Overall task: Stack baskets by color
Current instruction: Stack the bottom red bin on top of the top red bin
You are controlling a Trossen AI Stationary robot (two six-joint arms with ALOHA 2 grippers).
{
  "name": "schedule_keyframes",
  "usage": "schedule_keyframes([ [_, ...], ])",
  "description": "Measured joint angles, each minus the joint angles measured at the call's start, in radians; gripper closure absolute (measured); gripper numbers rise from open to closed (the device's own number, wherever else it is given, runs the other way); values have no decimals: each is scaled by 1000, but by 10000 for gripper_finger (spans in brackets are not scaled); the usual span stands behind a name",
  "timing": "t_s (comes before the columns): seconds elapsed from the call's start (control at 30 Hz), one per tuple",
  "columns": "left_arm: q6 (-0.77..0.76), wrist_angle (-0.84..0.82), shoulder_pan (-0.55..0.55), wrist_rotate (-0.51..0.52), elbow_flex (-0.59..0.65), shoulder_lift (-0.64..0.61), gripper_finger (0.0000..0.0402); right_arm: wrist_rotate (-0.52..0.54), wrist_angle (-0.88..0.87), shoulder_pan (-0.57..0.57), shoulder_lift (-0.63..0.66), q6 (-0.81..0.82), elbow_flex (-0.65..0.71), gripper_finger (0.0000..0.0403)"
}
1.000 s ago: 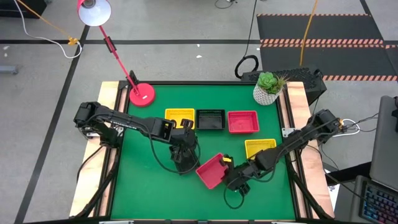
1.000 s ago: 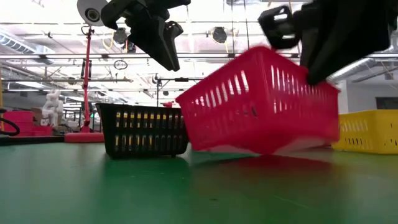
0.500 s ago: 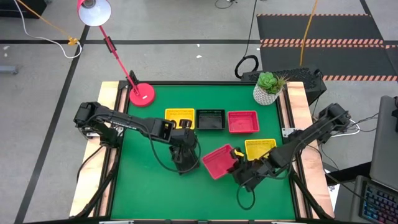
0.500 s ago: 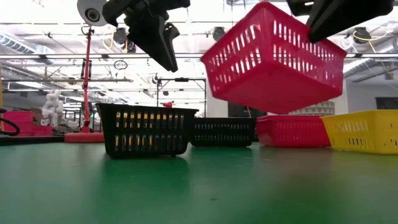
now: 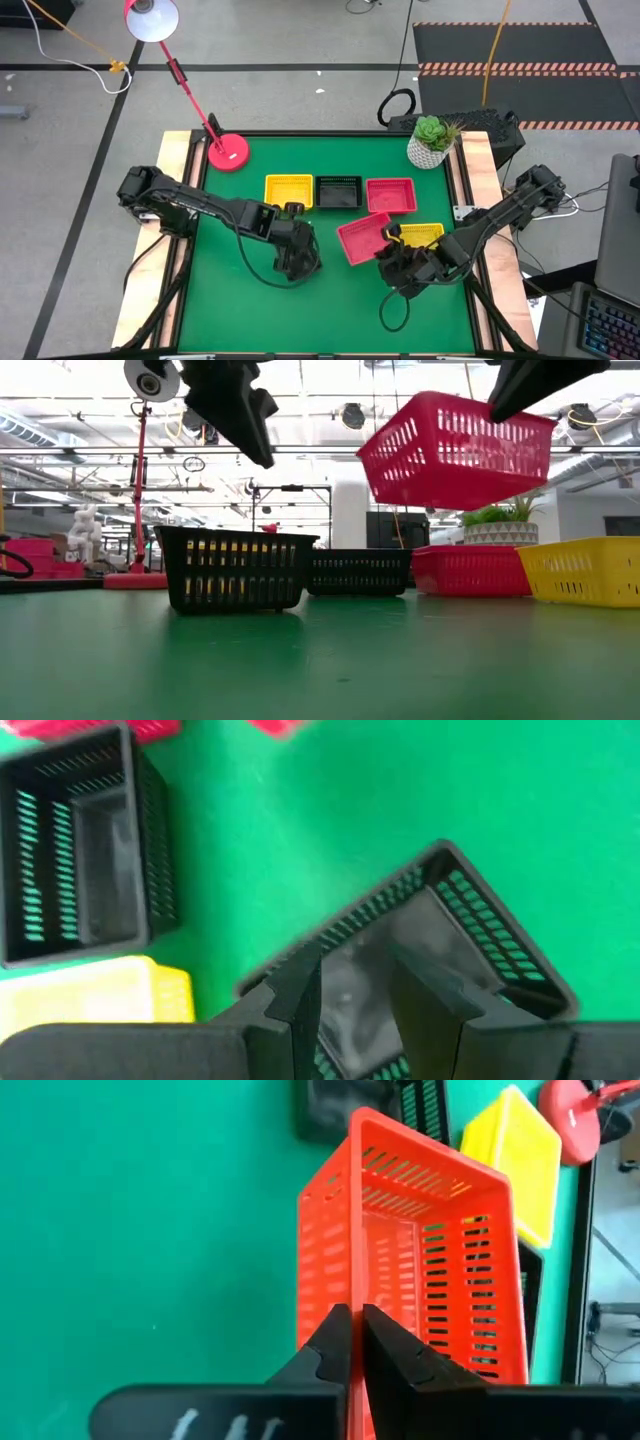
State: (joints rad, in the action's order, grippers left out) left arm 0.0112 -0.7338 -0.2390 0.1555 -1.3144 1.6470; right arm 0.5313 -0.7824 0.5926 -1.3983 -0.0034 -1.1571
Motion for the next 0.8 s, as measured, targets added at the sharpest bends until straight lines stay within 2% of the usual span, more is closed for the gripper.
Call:
schedule_keyframes([
  [0.27, -84, -23, -70, 2, 0, 0, 286, 101, -117, -13, 7, -8, -18, 398],
  [0.37, -111, -18, -97, 3, 3, 0, 286, 106, -147, -33, 31, 20, -20, 398],
  [0.53, -136, -21, -138, 3, 17, 0, 286, 171, -233, -55, 89, 96, -20, 399],
  [0.8, -137, -13, -150, 32, 17, 0, 286, 271, -239, -89, 170, 92, 52, 399],
])
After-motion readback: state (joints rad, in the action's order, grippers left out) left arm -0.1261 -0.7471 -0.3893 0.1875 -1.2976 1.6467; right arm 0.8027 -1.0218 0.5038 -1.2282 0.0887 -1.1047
